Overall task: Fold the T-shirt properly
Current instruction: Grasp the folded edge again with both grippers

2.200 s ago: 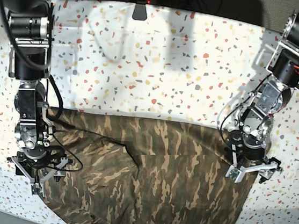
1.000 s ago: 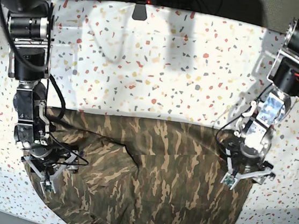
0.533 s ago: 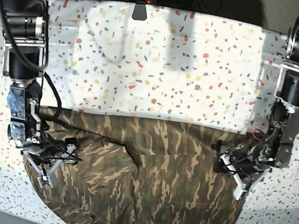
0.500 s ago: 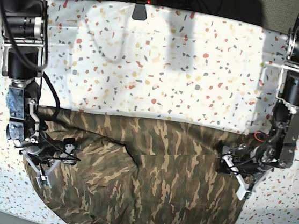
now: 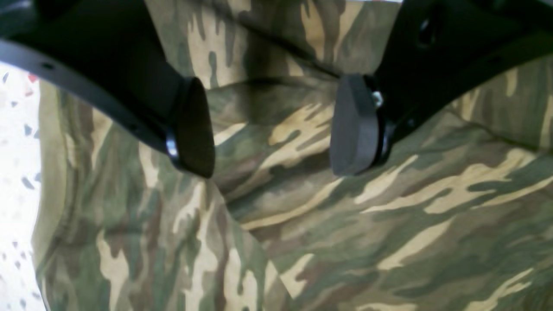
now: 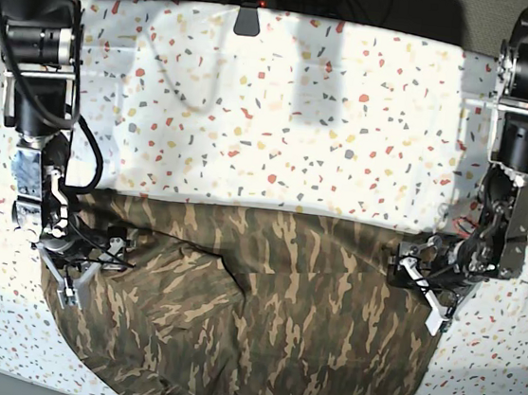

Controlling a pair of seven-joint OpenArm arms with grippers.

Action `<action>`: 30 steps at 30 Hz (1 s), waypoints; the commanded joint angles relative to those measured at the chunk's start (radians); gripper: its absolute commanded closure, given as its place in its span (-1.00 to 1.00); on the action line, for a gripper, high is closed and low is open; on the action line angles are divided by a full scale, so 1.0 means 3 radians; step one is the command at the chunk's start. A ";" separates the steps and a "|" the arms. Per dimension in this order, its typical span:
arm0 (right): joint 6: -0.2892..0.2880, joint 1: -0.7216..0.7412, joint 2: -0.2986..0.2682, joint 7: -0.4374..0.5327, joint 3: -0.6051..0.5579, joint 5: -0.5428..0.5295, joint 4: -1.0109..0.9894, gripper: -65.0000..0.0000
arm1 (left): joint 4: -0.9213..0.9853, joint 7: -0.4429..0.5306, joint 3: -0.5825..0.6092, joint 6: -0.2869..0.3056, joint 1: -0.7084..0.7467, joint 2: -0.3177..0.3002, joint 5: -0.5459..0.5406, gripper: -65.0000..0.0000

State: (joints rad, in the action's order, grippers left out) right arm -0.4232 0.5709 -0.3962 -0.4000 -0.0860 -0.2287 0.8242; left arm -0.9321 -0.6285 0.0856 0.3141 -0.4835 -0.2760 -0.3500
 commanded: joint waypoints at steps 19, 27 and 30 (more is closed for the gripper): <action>-0.0436 0.0165 -0.0045 0.0120 0.0295 0.0032 0.0056 -0.28 | -0.0058 0.0481 -0.0015 0.0015 -0.0042 -0.0022 -0.0219 -0.39; -0.0436 0.0164 -0.0037 0.0160 0.0295 0.0161 0.0056 -0.28 | -0.0058 0.0131 -0.0015 0.0017 -0.0042 -0.0003 -0.0058 -0.39; -0.0435 0.0164 -0.0023 0.0140 0.0295 0.0240 0.0017 -0.28 | -0.0058 0.0071 -0.0015 0.0015 -0.0042 -0.0004 -0.0053 -0.39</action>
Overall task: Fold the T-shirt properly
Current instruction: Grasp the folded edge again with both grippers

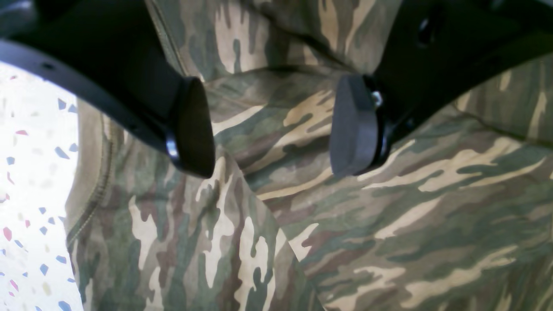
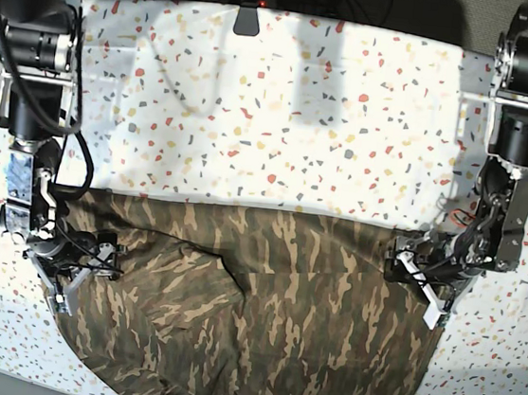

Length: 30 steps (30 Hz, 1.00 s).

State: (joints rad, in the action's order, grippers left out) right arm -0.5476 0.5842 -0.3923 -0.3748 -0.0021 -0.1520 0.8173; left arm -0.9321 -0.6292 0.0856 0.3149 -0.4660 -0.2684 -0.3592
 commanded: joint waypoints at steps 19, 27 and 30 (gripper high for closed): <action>-0.0036 0.0094 0.0052 -0.0415 0.0015 -0.0057 -0.0702 -0.28 | -0.0056 -0.0295 -0.0015 0.0001 0.0278 0.0070 0.0239 -0.39; -0.0271 -0.0041 0.0051 -0.0441 0.0006 -0.0230 -0.0596 -0.28 | -0.0056 -0.0479 -0.0015 0.0001 0.0278 0.0070 0.0238 -0.39; -0.0271 -0.0149 0.0051 -0.0445 0.0006 -0.0231 -0.0449 -0.28 | -0.0056 -0.0533 -0.0015 0.0001 0.0289 0.0070 0.0237 -0.39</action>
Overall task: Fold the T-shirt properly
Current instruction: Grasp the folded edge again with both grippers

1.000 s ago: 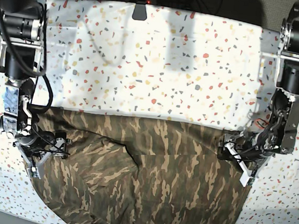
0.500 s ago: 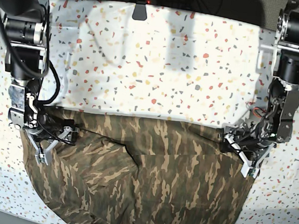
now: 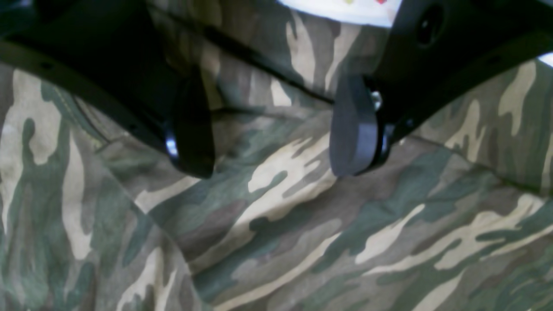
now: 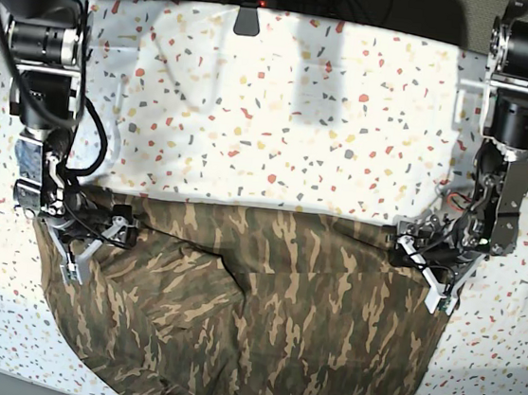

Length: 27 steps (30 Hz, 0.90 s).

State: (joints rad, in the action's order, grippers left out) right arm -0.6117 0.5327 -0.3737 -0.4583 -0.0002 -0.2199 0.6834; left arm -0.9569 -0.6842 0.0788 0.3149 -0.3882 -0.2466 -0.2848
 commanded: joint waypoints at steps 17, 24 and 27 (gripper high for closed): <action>-0.0056 -0.0553 -0.0078 -0.0371 0.0000 -0.0155 0.0646 -0.28 | 0.0020 -0.0460 0.0008 0.0001 0.0272 -0.0003 -0.0042 -0.39; -0.0056 -0.0626 -0.0182 -0.0423 0.0000 -0.0173 0.0673 -0.28 | -0.0378 -0.0589 0.0008 0.0005 0.0462 -0.0004 -0.0061 -0.39; -0.0056 -0.0661 -0.0233 -0.0432 0.0000 -0.0179 0.0685 -0.28 | -0.0607 -0.0619 0.0008 0.0006 0.0556 -0.0003 -0.0060 -0.39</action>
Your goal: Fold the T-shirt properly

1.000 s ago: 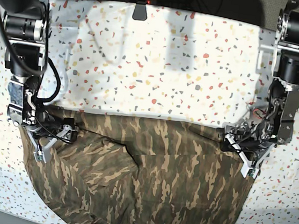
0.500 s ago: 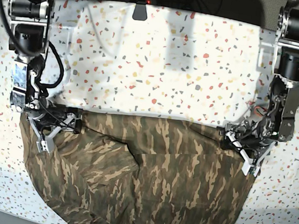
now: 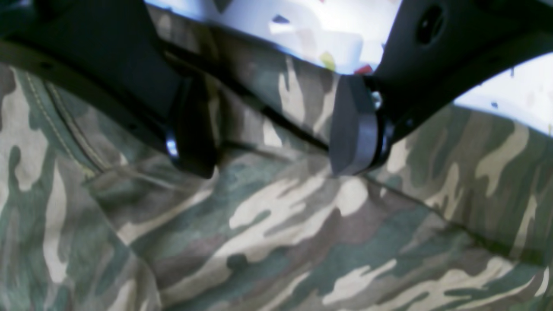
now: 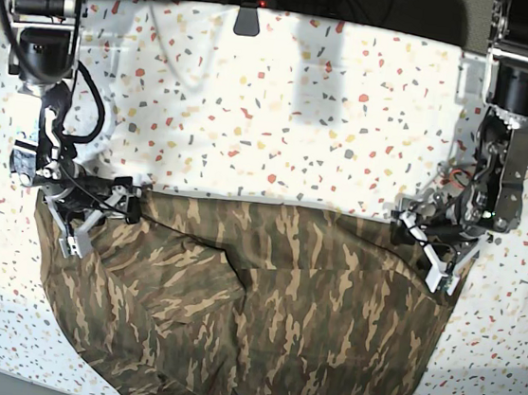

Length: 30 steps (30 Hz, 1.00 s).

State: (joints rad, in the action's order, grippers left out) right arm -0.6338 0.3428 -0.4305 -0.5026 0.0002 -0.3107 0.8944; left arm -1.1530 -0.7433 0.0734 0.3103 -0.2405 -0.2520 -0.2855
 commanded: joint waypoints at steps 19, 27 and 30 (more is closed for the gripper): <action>0.0023 -0.0034 -0.0050 -0.0268 -0.0001 0.0036 0.0052 -0.28 | -0.0041 -0.0515 0.0025 0.0018 -0.0771 0.0008 0.0248 -0.39; 0.0023 -0.0019 -0.0031 -0.0271 -0.0001 0.0036 0.0052 -0.28 | 0.0061 -0.0542 0.0025 0.0025 -0.0734 0.0020 0.0462 -0.39; 0.0022 -0.0017 -0.0036 -0.0290 -0.0001 0.0037 0.0052 -0.28 | 0.0156 -0.0537 0.0025 0.0029 -0.0762 0.0032 0.0455 -0.39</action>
State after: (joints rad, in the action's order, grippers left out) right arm -0.6331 0.3374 -0.4320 -0.5175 0.0006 -0.3206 0.9119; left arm -1.0920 -0.9195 0.0849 0.3180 -0.4362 -0.2375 -0.1429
